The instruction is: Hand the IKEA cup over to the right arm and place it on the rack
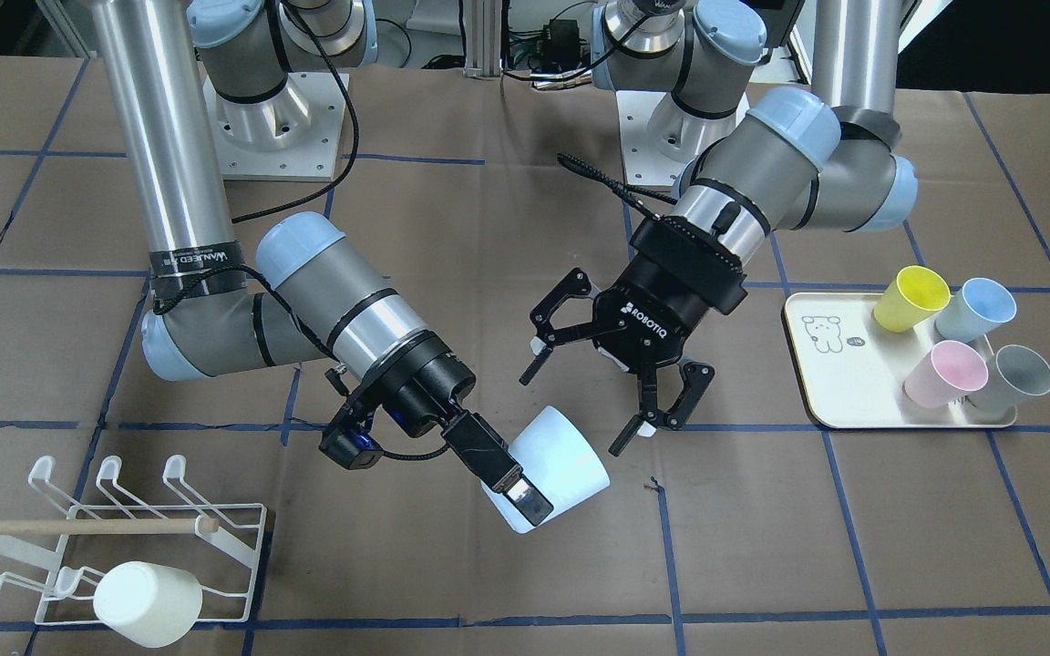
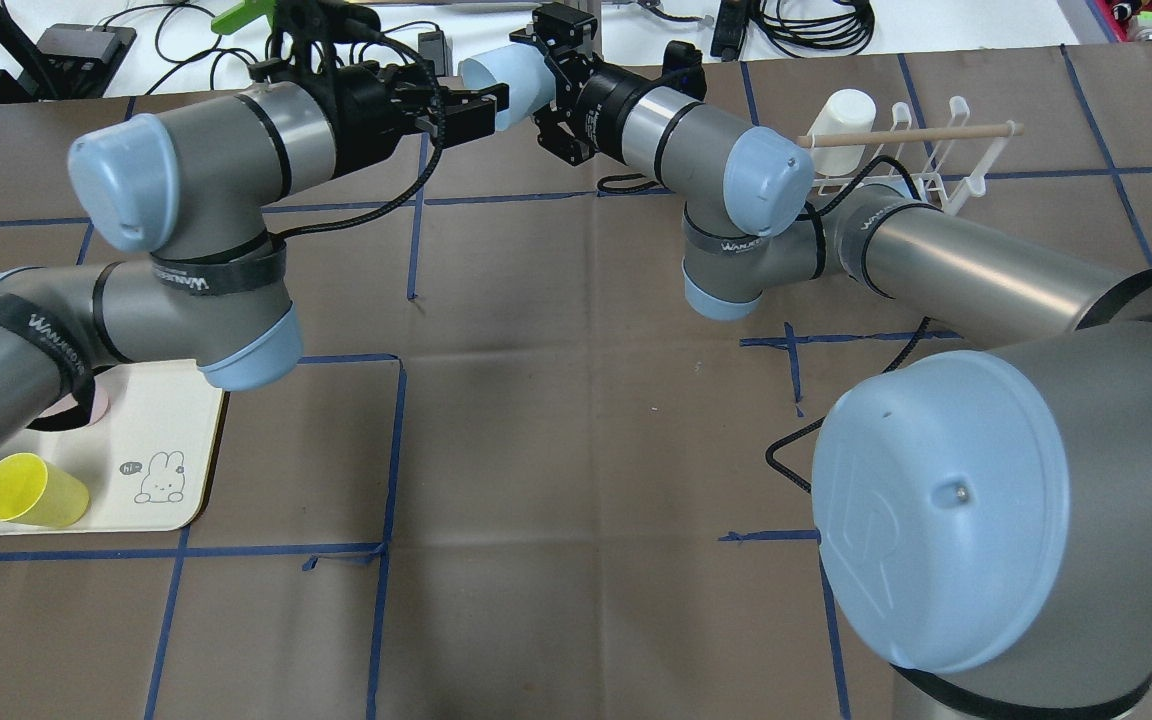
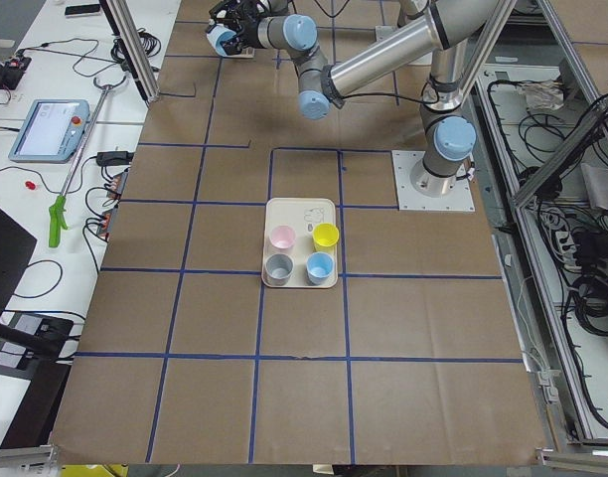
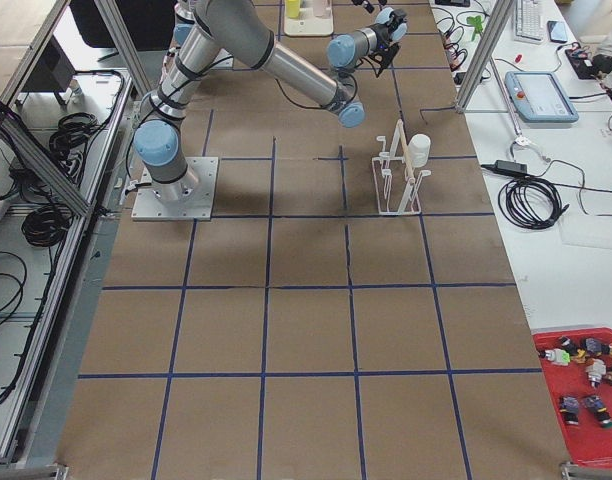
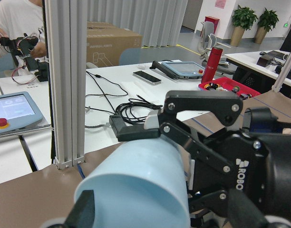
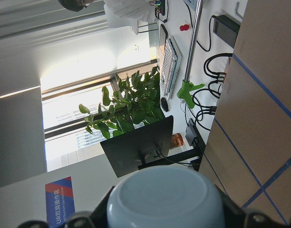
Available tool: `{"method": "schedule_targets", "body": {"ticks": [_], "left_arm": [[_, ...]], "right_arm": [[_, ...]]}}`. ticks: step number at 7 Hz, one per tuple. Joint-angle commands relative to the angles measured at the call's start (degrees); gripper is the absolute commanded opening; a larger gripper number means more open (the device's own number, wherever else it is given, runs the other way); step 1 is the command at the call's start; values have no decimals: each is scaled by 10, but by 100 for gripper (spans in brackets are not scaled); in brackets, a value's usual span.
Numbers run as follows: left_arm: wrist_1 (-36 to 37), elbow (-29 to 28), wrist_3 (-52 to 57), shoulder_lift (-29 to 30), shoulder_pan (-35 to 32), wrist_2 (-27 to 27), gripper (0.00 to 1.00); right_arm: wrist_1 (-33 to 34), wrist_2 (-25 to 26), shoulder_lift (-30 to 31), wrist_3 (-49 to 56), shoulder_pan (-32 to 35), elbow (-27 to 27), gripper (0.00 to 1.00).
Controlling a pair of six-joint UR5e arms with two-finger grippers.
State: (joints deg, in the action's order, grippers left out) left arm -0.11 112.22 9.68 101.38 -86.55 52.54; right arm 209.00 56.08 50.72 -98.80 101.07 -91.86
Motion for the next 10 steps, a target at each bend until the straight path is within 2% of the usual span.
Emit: {"method": "schedule_targets", "body": {"ticks": [1, 2, 3, 4, 5, 7, 9, 10], "left_arm": [[-46, 38, 5, -52, 65, -2, 99], [-61, 38, 5, -59, 89, -1, 99], [-122, 30, 5, -77, 102, 3, 99], [-210, 24, 5, -100, 107, 57, 99], [-276, -5, 4, -94, 103, 131, 99], [-483, -104, -28, -84, 80, 205, 99], [-649, -177, -78, -80, 20, 315, 99], [-748, -217, -114, -79, -1, 342, 99]], "right_arm": [[3, -15, 5, 9, -28, 1, 39], [1, -15, 10, 52, -59, -1, 39], [2, -16, 12, 109, -83, -1, 32], [4, -14, 24, 173, -105, -2, 30], [-2, -13, 47, 272, -133, -3, 30], [-3, -14, 56, 510, -187, -8, 26], [-4, -14, 68, 779, -235, -10, 24], [-4, -15, 72, 860, -269, -10, 24]]}}
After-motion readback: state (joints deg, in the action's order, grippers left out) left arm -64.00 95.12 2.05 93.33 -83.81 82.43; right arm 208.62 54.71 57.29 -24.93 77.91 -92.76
